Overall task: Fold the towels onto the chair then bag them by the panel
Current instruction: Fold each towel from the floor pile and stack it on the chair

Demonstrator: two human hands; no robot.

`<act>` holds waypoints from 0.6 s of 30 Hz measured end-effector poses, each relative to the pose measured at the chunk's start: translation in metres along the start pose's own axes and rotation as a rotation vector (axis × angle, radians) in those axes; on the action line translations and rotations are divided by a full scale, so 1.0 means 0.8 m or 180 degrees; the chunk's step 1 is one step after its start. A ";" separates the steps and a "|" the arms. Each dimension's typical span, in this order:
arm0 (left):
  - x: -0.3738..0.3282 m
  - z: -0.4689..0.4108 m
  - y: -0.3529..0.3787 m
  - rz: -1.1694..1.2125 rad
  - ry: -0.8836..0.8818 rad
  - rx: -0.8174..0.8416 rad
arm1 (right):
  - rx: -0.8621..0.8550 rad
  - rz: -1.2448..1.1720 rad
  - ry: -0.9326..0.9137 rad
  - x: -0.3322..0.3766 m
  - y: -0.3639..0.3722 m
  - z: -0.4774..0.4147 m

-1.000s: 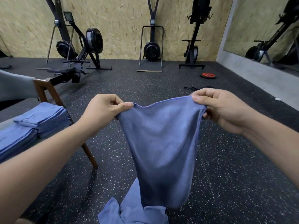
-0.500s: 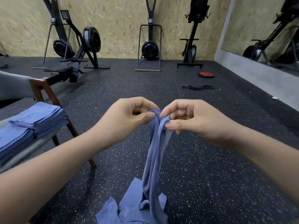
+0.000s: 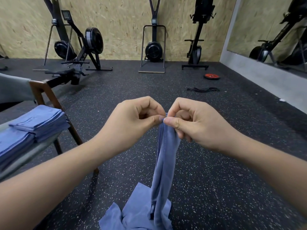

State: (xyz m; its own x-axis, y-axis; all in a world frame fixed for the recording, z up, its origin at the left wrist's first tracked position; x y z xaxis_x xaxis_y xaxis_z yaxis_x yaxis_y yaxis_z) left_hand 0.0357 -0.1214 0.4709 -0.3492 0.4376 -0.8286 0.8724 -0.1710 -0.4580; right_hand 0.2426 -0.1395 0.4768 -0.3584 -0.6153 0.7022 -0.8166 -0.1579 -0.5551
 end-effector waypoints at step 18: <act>-0.011 0.008 0.009 0.0074 -0.0056 0.0160 | -0.0286 0.0038 -0.0020 -0.009 0.006 0.002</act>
State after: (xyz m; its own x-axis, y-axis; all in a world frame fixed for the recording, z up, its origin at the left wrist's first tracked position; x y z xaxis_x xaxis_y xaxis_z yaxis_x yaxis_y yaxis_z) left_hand 0.0427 -0.1322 0.4731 -0.3355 0.4175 -0.8445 0.8622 -0.2252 -0.4538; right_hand 0.2417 -0.1369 0.4686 -0.3658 -0.6215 0.6928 -0.8497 -0.0806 -0.5210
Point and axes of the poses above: each hand's wrist, its own z-axis away from the middle knuckle, its own y-axis out of the palm, x = y × z, the point moved 3 cm from there along -z, towards the middle knuckle, and after that the axes turned 8 degrees about -y, right-handed, at the moved point
